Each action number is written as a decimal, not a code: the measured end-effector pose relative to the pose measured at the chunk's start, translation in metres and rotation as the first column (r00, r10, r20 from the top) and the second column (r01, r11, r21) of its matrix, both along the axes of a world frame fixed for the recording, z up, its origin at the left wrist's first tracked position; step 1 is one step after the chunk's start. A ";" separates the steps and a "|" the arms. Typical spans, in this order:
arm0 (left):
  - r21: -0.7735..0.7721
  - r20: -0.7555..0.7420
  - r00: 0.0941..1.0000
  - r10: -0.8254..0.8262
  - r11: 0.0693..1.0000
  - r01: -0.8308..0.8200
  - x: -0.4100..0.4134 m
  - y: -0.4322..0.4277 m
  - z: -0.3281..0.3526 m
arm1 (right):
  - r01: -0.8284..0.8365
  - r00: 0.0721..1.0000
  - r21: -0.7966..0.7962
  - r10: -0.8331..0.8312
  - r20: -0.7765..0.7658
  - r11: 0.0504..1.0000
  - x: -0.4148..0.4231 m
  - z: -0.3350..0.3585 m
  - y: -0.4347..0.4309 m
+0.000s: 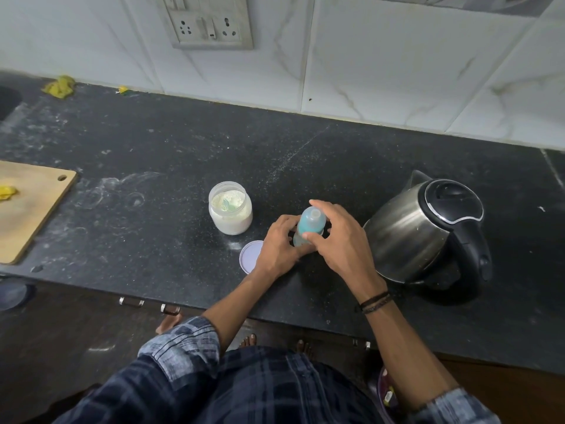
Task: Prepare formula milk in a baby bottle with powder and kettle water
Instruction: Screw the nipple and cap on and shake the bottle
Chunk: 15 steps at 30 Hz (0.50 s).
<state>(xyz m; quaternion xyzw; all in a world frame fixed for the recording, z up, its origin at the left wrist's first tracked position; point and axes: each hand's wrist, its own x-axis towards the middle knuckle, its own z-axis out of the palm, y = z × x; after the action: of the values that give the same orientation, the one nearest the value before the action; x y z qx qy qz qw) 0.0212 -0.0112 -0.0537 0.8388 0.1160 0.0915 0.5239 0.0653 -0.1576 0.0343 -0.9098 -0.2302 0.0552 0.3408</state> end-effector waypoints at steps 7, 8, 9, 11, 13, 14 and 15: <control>0.014 0.023 0.999 -0.025 1.000 0.025 0.000 0.002 0.001 | -0.046 0.997 0.053 0.049 -0.056 0.997 0.000 -0.003 -0.001; 0.009 0.026 0.999 -0.025 1.000 0.025 0.000 0.002 0.002 | -0.049 0.997 0.039 0.051 -0.050 0.998 0.000 -0.004 -0.001; 0.006 0.030 0.999 -0.022 1.000 0.022 -0.001 0.001 0.003 | -0.041 0.998 0.022 0.041 -0.041 0.999 0.001 -0.004 0.000; 0.006 0.042 0.999 -0.015 1.000 0.015 -0.002 -0.001 0.004 | -0.014 1.000 -0.008 0.014 -0.017 1.000 0.001 -0.004 0.004; 0.012 0.058 0.998 -0.009 1.000 0.009 -0.002 -0.001 0.004 | 0.024 1.000 -0.019 -0.024 0.010 1.000 0.000 -0.004 0.007; 0.016 0.062 0.998 -0.008 1.000 0.007 -0.002 0.000 0.004 | 0.041 0.999 -0.019 -0.041 0.014 0.999 -0.001 -0.004 0.008; 0.018 0.063 0.998 -0.010 1.000 0.009 -0.002 0.000 0.004 | 0.048 0.999 -0.019 -0.048 0.012 0.999 -0.001 -0.005 0.008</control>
<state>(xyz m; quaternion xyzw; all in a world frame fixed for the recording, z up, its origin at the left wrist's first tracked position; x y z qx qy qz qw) 0.0196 -0.0111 -0.0501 0.8408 0.0946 0.1165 0.5201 0.0640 -0.1497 0.0296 -0.9185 -0.2098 0.0440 0.3322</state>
